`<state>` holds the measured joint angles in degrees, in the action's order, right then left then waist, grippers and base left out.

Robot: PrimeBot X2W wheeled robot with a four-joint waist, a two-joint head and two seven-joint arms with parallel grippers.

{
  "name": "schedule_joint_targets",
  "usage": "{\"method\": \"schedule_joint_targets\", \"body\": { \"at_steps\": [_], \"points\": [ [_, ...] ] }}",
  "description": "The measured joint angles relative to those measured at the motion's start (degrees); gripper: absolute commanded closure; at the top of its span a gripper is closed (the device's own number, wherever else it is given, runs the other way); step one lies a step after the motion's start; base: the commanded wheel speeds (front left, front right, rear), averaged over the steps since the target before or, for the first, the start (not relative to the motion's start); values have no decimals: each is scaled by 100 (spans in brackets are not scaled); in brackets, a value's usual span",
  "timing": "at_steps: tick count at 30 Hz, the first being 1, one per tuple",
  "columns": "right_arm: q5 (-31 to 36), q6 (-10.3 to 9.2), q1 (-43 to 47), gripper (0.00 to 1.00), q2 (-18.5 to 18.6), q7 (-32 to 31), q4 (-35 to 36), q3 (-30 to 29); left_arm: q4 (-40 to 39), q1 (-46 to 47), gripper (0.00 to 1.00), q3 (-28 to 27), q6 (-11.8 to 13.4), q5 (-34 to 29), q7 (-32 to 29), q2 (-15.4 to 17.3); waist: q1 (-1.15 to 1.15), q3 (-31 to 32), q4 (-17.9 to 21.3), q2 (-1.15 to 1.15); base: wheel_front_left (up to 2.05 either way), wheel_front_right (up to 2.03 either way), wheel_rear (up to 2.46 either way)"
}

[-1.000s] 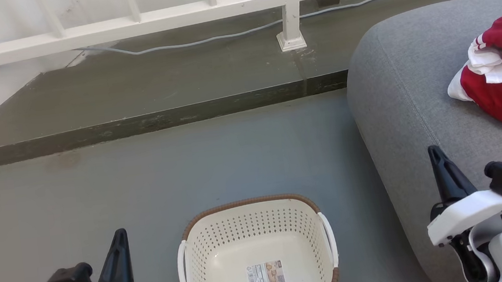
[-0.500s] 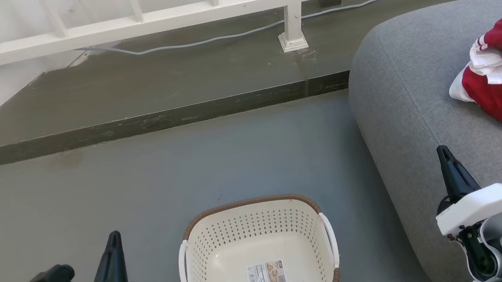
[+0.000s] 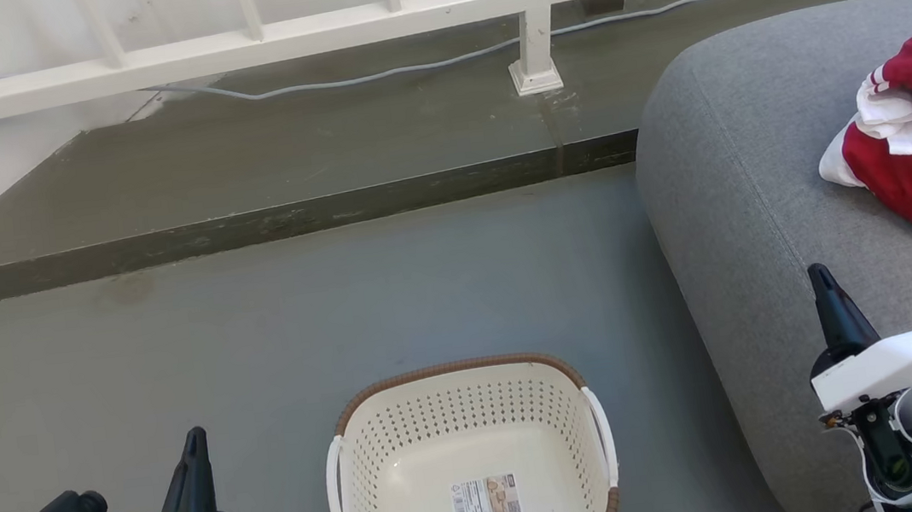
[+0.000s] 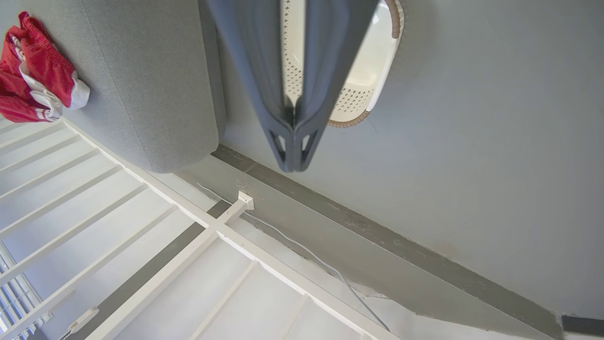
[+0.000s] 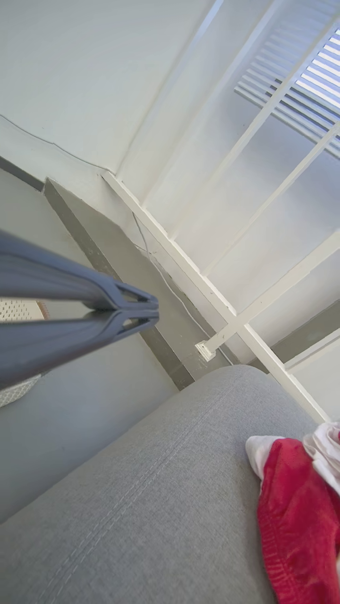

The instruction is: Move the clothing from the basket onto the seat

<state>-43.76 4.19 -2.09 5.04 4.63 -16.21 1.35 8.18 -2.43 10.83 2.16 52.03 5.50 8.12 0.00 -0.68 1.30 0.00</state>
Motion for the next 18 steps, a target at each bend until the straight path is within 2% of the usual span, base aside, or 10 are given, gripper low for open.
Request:
{"method": "schedule_joint_targets", "body": {
  "at_steps": [18],
  "points": [
    [-1319, 62, -39, 100, -102, -326, 0, -276, 178, 45, 100, -338, -219, 1173, -250, -58, 0, 14, -35, 0, 0, 0, 0]
  ]
}}
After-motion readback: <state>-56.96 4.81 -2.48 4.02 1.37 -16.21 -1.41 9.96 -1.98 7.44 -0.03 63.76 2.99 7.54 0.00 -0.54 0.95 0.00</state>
